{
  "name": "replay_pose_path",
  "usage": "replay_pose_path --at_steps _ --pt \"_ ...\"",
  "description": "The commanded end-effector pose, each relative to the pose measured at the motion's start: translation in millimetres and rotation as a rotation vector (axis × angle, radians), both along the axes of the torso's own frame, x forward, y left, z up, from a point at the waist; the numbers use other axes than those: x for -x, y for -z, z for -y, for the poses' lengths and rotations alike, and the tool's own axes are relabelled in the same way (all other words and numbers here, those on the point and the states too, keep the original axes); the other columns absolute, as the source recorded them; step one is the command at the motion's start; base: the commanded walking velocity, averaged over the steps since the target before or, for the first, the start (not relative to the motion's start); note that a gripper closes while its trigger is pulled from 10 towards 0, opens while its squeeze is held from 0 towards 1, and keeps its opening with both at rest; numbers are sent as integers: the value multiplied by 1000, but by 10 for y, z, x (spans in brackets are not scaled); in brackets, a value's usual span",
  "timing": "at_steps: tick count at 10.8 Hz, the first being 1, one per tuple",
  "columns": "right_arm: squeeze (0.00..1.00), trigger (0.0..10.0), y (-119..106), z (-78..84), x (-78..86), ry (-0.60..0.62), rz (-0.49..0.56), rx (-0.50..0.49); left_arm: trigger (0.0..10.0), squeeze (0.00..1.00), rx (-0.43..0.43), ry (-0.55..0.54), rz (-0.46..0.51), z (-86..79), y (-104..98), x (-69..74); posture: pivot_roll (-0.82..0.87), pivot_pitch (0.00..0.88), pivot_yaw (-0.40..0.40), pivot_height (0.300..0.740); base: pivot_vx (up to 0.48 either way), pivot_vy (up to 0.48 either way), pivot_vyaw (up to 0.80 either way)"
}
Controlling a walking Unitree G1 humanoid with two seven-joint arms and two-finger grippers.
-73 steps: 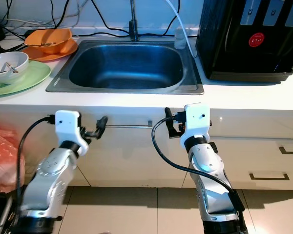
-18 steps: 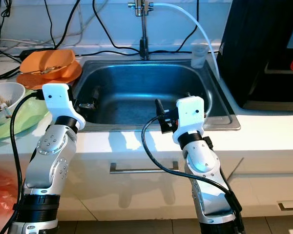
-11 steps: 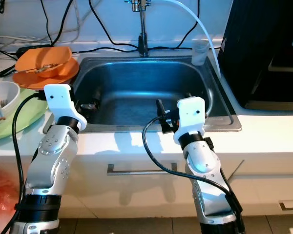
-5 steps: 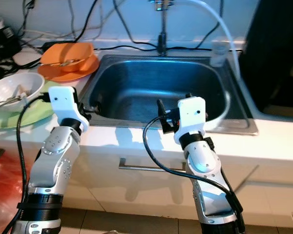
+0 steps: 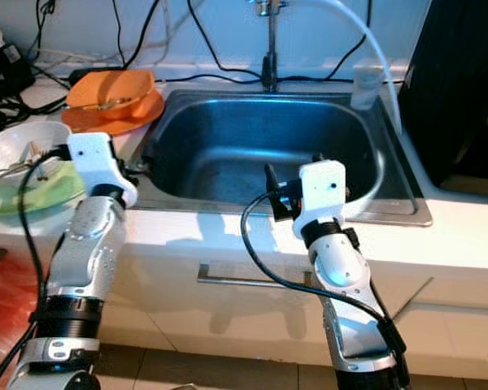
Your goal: Kitchen organization
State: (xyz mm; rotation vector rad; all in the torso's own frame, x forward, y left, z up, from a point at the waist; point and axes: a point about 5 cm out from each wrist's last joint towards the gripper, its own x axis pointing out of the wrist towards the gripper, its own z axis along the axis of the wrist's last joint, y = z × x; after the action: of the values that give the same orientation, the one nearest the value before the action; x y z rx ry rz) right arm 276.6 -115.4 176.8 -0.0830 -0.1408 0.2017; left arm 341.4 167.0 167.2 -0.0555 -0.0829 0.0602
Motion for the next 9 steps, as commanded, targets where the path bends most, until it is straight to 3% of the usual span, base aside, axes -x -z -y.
replay_pose_path --at_steps 1,4,7,9 --pt "0 10000 -32 2 -24 8 16 -1 10000 0 3 29 16 48 -32 -15 -77 0 54 740 0 0 0" --pt "0 10000 -28 20 -22 25 16 -5 10000 0 15 77 38 188 -37 -10 -87 0 64 740 0 0 0" --pt "0 10000 -32 24 -27 27 18 -3 10000 0 10 -65 -34 -4 104 -14 -87 0 63 740 0 0 0" --pt "0 10000 -27 17 -32 19 17 0 10000 0 21 -96 -35 -75 79 -56 -82 0 61 740 0 0 0"
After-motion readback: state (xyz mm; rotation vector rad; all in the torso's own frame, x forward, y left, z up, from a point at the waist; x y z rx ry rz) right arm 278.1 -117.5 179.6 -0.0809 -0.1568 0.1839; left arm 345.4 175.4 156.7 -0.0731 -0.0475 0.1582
